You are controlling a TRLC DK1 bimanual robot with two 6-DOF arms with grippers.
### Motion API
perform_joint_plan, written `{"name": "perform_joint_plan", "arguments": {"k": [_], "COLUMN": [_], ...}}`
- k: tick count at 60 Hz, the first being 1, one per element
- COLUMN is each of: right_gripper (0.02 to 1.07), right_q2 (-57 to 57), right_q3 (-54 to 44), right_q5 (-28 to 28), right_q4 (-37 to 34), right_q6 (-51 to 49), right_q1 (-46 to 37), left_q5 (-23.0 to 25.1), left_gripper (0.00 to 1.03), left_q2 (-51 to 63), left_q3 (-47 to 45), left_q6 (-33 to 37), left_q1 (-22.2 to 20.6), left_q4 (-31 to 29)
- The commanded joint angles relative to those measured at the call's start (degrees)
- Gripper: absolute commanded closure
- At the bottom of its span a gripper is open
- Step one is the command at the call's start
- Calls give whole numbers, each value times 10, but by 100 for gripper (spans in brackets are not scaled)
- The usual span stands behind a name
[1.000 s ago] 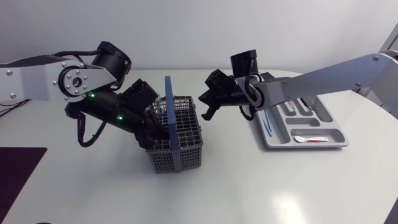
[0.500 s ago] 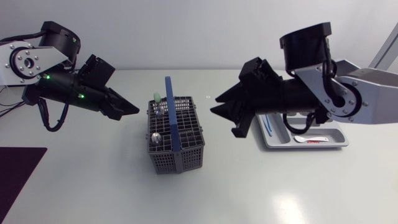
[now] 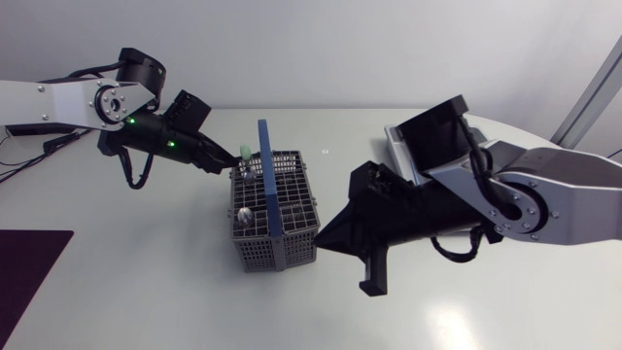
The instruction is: Unload the cutlery basket into the drawer organizer.
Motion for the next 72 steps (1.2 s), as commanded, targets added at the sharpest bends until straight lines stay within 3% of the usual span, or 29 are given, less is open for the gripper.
{"name": "perform_joint_plan", "arguments": {"k": [1, 25, 55, 72], "right_gripper": [96, 96, 97, 97], "right_q2": [28, 128, 149, 206], "right_q3": [-13, -21, 19, 78], "right_q5": [-5, 20, 53, 59], "right_q4": [4, 135, 198, 227], "right_q6": [-6, 12, 6, 4], "right_q1": [16, 16, -87, -144], "left_q5": [3, -13, -17, -16], "left_gripper": [96, 100, 100, 100], "left_q2": [35, 89, 36, -51], "left_q3": [32, 36, -35, -101], "left_q6": [-12, -7, 13, 12], "left_q1": [3, 0, 0, -45], "left_q4": [10, 13, 12, 2]}}
